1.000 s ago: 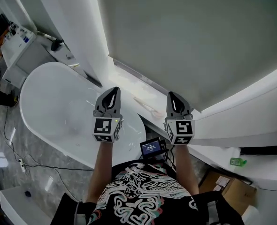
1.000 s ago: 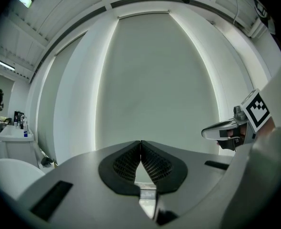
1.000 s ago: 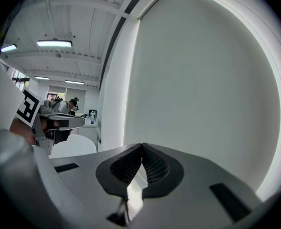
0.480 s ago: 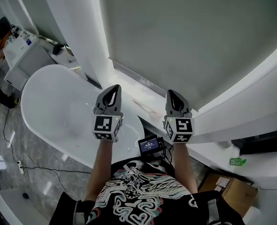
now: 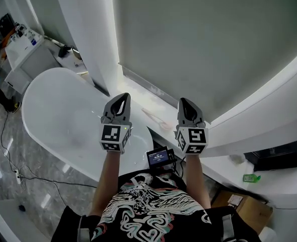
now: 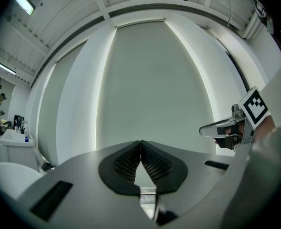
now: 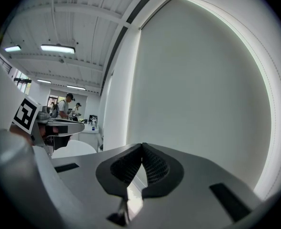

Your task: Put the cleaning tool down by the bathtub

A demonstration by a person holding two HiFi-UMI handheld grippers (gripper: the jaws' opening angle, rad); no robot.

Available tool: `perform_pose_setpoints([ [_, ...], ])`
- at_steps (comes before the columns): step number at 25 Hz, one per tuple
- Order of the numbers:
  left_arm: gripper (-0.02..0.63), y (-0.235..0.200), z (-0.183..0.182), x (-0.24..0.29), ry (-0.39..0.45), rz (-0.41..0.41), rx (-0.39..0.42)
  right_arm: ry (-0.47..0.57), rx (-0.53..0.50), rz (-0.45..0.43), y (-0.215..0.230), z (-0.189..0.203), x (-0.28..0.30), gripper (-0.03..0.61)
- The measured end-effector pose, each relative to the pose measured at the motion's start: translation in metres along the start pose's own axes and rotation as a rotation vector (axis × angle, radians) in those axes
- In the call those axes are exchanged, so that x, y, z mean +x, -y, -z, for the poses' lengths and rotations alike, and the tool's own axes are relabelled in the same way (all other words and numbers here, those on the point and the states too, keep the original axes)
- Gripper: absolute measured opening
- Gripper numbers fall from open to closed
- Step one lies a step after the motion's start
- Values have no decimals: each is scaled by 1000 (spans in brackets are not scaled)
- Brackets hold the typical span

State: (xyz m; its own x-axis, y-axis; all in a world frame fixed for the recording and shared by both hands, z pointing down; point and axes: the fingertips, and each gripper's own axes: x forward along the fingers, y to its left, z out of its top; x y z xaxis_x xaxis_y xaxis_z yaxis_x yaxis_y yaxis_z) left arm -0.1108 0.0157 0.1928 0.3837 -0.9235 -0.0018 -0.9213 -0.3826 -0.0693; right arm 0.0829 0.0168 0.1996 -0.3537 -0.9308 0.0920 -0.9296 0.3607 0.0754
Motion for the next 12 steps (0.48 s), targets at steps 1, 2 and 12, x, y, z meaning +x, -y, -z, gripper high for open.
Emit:
perform_pose_setpoints([
  [1,17,-1,1,0,0,0,-1,4,0,-5,-1,-1,0,28],
  [2,17,-1,1,-1,0,-1,-3,7,-1,-10,-3,-1,0,28],
  [12,17,0,-2,0,0,16,-13,-5,-16,-23,-10,-4,1,27],
])
